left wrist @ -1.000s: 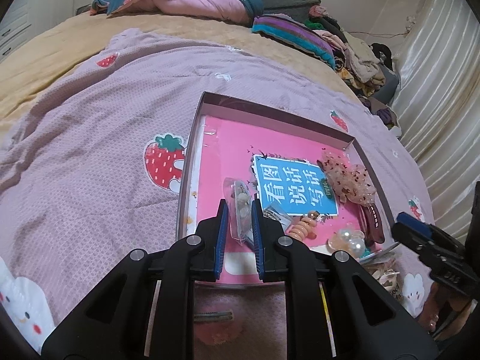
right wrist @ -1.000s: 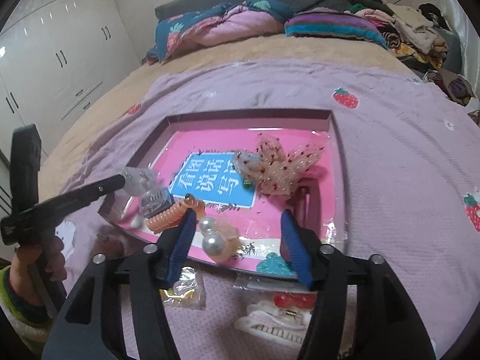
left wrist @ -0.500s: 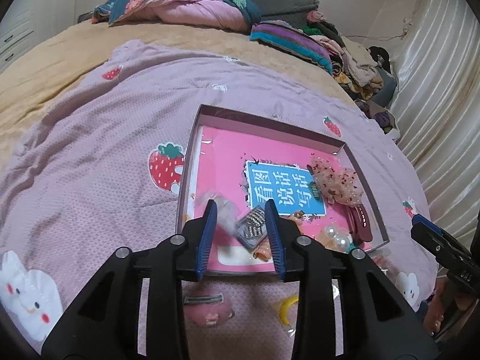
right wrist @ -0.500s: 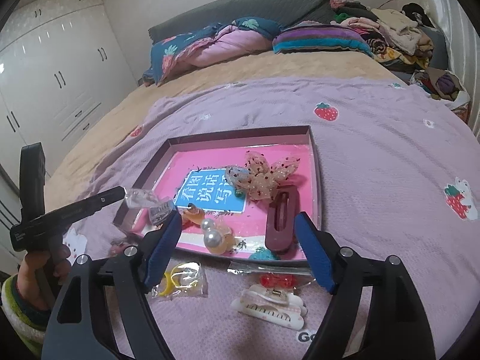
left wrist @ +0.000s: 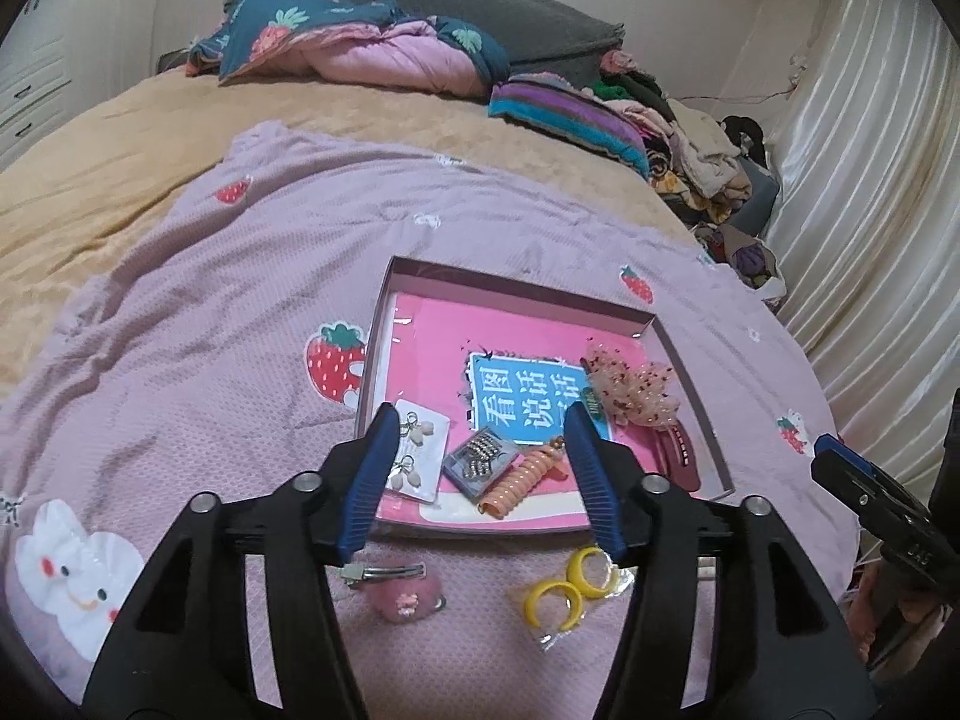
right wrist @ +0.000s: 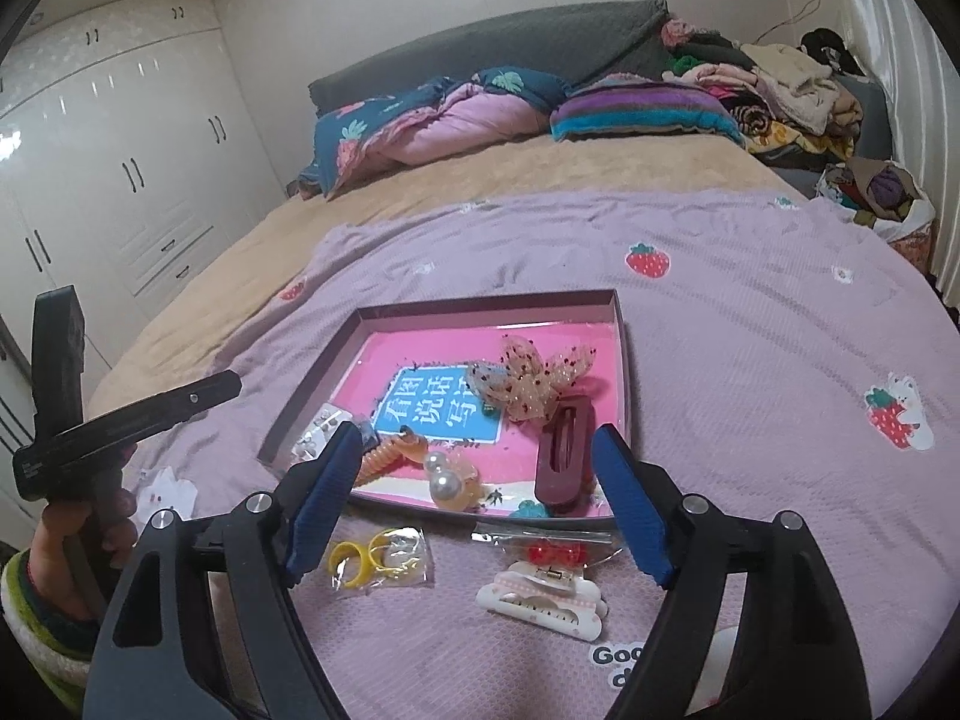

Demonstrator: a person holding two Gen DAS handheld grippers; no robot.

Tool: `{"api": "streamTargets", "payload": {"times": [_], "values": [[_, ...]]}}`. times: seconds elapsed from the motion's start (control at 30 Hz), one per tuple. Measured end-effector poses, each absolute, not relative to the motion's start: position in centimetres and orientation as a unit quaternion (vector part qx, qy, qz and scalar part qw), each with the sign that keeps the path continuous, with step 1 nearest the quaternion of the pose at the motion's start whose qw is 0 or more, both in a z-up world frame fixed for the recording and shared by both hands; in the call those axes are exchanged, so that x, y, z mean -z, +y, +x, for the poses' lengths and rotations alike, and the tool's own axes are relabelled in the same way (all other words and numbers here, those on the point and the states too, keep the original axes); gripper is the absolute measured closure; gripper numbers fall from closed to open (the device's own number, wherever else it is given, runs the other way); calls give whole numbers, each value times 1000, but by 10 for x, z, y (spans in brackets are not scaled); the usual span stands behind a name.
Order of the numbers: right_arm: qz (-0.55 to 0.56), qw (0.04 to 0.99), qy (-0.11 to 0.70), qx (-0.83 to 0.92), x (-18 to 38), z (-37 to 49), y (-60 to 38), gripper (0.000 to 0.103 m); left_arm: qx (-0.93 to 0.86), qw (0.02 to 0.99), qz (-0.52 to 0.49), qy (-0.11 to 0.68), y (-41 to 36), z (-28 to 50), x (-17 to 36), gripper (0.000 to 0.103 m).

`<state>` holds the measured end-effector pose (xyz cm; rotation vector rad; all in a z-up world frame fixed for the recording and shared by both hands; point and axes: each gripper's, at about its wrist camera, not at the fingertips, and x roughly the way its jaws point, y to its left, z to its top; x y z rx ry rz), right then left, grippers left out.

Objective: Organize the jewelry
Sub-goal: 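Pull both tools back from the tray toward the remaining accessories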

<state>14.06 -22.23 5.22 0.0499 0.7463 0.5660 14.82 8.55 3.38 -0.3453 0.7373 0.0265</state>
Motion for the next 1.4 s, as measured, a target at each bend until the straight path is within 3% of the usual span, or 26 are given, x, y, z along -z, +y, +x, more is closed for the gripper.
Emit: {"api": "streamTargets", "payload": {"times": [0.37, 0.43, 1.4], "values": [[33, 902, 331, -276, -73, 122, -234, 25, -22, 929, -169, 330, 83, 125, -58, 19], [32, 904, 325, -274, -77, 118, -237, 21, -26, 930, -169, 325, 83, 121, -62, 13], [33, 914, 307, -265, -87, 91, -263, 17, -25, 935, -152, 319, 73, 84, -66, 10]]}}
